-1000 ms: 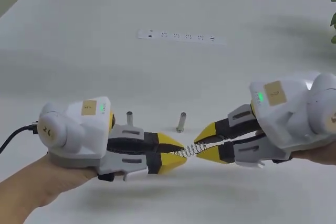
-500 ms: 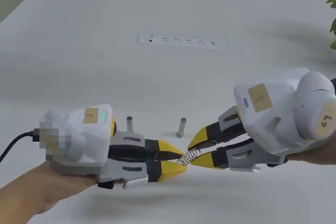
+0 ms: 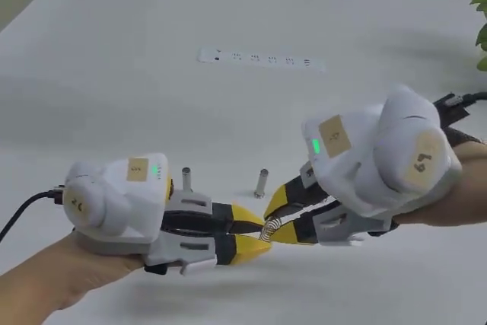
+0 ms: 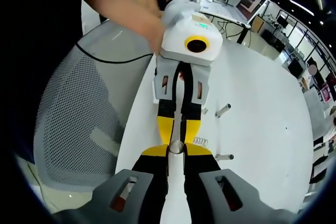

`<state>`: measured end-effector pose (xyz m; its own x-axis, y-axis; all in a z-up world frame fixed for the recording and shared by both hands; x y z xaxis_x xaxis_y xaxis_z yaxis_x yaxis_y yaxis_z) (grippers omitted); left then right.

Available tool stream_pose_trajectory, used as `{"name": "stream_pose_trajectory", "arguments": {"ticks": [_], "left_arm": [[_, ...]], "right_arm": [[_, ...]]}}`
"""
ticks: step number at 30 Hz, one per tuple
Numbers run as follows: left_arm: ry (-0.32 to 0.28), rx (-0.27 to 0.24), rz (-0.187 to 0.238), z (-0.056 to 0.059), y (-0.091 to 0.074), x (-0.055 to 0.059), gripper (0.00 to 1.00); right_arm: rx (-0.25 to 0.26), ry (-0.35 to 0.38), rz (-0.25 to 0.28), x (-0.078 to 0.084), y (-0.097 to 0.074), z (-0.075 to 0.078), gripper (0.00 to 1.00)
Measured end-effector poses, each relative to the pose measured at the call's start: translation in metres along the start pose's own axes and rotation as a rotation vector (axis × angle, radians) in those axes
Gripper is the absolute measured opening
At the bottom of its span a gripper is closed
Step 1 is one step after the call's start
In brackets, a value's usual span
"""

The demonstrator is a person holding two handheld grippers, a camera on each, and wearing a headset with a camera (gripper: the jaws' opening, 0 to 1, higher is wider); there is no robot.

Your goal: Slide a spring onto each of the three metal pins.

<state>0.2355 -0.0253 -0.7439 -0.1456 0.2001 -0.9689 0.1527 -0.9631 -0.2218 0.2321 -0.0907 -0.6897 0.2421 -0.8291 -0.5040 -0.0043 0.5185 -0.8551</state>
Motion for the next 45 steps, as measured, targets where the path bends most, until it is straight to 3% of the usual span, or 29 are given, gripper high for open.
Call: {"name": "stream_pose_trajectory", "arguments": {"ticks": [7,15,45], "left_arm": [[-0.012,0.001,0.002,-0.0011,0.0004,-0.001,0.02],[-0.018,-0.003,0.007,-0.0021,-0.0031,-0.0031,0.02],[-0.007,0.014,-0.02,0.0028,0.0001,-0.0009,0.02]], "right_arm": [[-0.013,-0.007,-0.041,-0.0033,0.0019,0.0001,0.07],[-0.006,0.035,-0.003,-0.001,-0.0012,0.003,0.07],[-0.038,0.059,-0.023,0.0042,0.0002,-0.0002,0.07]]}}
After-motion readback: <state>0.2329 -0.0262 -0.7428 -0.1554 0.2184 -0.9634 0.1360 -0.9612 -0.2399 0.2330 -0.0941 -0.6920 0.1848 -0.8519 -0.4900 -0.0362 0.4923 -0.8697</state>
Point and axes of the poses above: the centre of the closed fingertips' face, and the gripper's own axes: y roughly forward along the fingers, z roughly to its right, x roughly out of its underside, the point moved 6 cm from there along -y, roughly backward along the fingers
